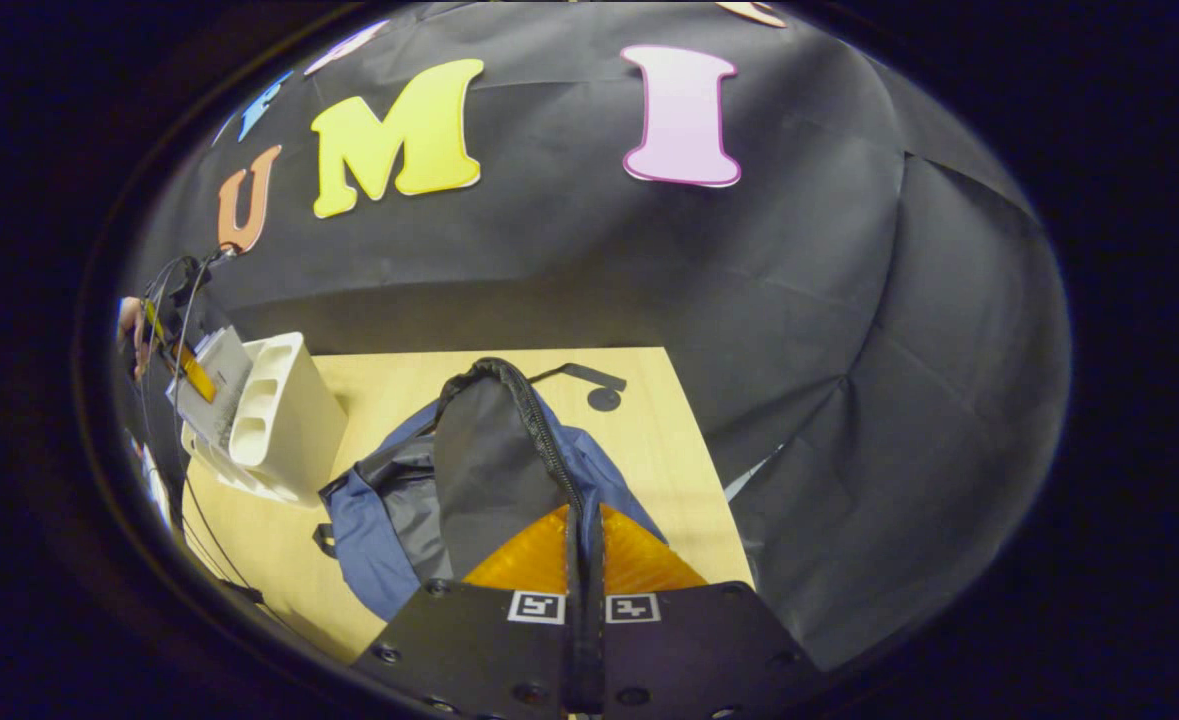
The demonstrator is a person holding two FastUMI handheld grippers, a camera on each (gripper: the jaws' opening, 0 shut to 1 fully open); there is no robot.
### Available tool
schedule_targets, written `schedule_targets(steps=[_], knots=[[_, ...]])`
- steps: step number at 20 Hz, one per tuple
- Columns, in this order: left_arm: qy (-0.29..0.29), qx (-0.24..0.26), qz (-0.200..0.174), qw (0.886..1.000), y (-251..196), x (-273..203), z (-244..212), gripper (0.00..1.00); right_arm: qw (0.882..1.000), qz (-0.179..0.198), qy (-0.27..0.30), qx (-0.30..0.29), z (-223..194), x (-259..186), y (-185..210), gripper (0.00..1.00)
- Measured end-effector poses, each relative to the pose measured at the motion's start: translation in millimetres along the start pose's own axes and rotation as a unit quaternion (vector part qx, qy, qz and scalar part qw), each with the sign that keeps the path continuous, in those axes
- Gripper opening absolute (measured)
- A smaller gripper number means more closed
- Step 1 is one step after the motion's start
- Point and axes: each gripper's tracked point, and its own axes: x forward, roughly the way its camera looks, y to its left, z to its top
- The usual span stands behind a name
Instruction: Open the schoolbag, grab two books from the bookshelf and put them into the schoolbag.
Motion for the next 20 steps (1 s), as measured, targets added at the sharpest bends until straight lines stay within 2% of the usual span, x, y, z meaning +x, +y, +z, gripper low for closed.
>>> schedule_targets(steps=[3, 5, 6, 11, 12, 13, 16, 17, 18, 20], knots=[[-0.015, 0.003, 0.001, 1.0, 10.8, -36.0, -15.2, 0.41, 1.0, 0.001, 0.002, 0.0, -1.2, 0.5, 0.3, 0.0], [-0.027, 0.002, -0.003, 1.0, 22.6, -61.1, -30.9, 0.45, 1.0, 0.003, 0.001, -0.001, -1.2, -0.1, 0.9, 0.0], [-0.034, -0.003, -0.011, 0.999, 26.4, -73.4, -41.7, 0.41, 1.0, 0.004, 0.0, -0.003, -0.4, -0.1, 1.9, 0.0], [-0.048, -0.057, -0.081, 0.994, 21.3, -124.2, -100.8, 0.41, 1.0, 0.002, 0.001, -0.003, -1.8, -6.3, 6.0, 0.0], [-0.049, -0.073, -0.103, 0.991, 14.3, -130.2, -110.5, 0.44, 1.0, 0.001, 0.002, -0.004, -2.6, -7.4, 6.6, 0.0], [-0.047, -0.089, -0.129, 0.986, 4.8, -135.1, -121.2, 0.41, 1.0, -0.001, 0.002, -0.006, -3.2, -8.8, 6.7, 0.0], [-0.041, -0.147, -0.218, 0.964, -25.2, -141.7, -141.4, 0.41, 1.0, -0.004, 0.002, -0.01, -2.8, -11.7, 10.5, 0.0], [-0.042, -0.158, -0.243, 0.956, -37.5, -141.2, -143.5, 0.44, 1.0, -0.004, 0.003, -0.012, -4.0, -13.2, 12.4, 0.0], [-0.048, -0.165, -0.264, 0.949, -49.8, -137.2, -146.1, 0.41, 1.0, -0.004, 0.004, -0.013, -4.2, -14.3, 14.4, 0.0], [-0.069, -0.169, -0.3, 0.936, -77.8, -126.4, -142.5, 0.41, 1.0, -0.001, 0.004, -0.014, -5.8, -16.1, 20.4, 0.0]])
